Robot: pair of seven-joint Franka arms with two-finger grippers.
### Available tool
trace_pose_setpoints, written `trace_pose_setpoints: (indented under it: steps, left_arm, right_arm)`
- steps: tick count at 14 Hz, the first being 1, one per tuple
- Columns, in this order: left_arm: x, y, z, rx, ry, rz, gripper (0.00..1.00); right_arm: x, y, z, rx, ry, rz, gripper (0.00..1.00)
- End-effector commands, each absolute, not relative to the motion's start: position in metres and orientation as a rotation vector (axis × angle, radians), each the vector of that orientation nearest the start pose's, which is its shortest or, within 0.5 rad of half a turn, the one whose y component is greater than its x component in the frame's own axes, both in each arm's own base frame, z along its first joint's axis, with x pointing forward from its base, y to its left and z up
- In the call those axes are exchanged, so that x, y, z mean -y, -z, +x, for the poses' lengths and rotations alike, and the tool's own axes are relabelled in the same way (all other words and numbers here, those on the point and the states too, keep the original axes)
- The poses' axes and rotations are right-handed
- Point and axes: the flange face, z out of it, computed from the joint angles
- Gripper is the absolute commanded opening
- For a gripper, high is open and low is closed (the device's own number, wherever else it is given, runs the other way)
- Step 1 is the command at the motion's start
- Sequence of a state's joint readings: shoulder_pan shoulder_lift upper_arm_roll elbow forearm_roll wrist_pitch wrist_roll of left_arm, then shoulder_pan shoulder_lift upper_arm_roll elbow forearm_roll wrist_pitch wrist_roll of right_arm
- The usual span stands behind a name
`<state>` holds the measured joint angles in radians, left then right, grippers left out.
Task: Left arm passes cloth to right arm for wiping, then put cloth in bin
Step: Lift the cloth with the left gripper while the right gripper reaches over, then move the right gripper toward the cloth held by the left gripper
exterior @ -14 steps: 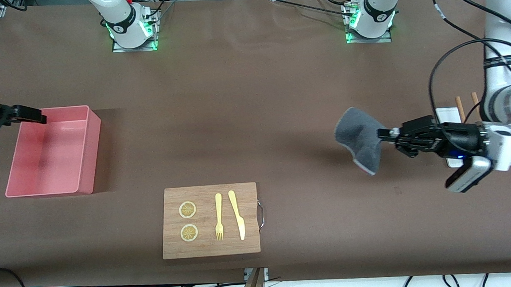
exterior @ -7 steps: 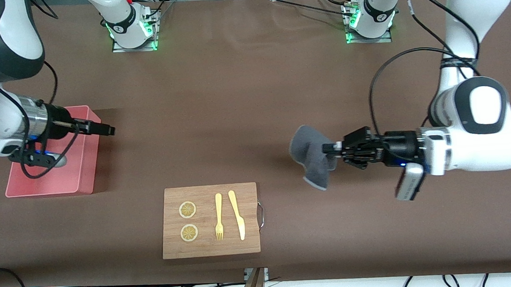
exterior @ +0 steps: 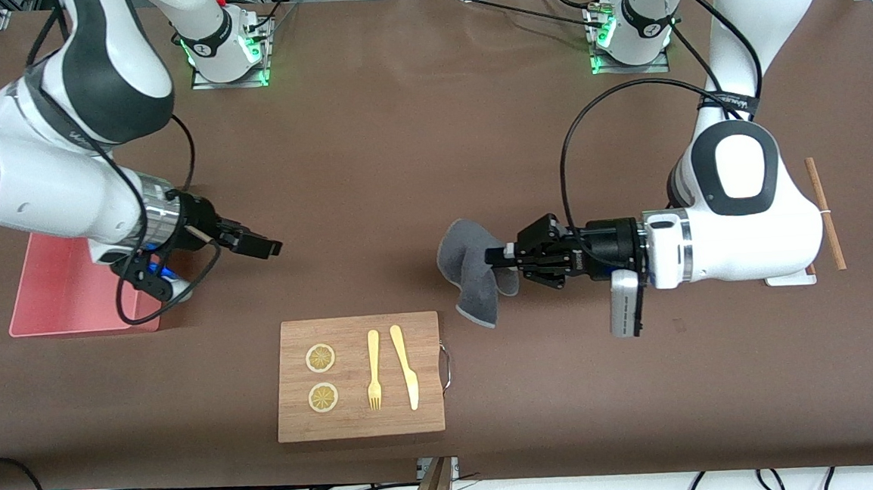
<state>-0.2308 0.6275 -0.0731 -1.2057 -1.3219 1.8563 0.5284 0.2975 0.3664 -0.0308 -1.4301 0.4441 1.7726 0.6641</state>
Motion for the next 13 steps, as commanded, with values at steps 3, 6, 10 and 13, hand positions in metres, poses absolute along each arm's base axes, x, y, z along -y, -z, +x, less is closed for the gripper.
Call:
trace_pose_setpoints:
  steps: [3,6,10,13]
  left_arm:
    - [0.306,-0.491,0.687,0.374,-0.19,1.772,0.0]
    - [0.321,-0.5,0.677,0.396,-0.181,1.761,0.0]
    - [0.321,-0.503,0.676,0.398,-0.18,1.765,0.0]
    - [0.321,-0.506,0.676,0.405,-0.184,1.77,0.0]
  right_arm:
    - [-0.257,-0.49,0.642,-0.65,-0.273,-2.527,1.0]
    - [-0.27,-0.487,0.642,-0.492,-0.254,-2.461,1.0]
    - [-0.276,-0.481,0.647,-0.444,-0.268,-2.346,1.0]
    - [-0.283,-0.475,0.649,-0.446,-0.279,-2.27,1.0]
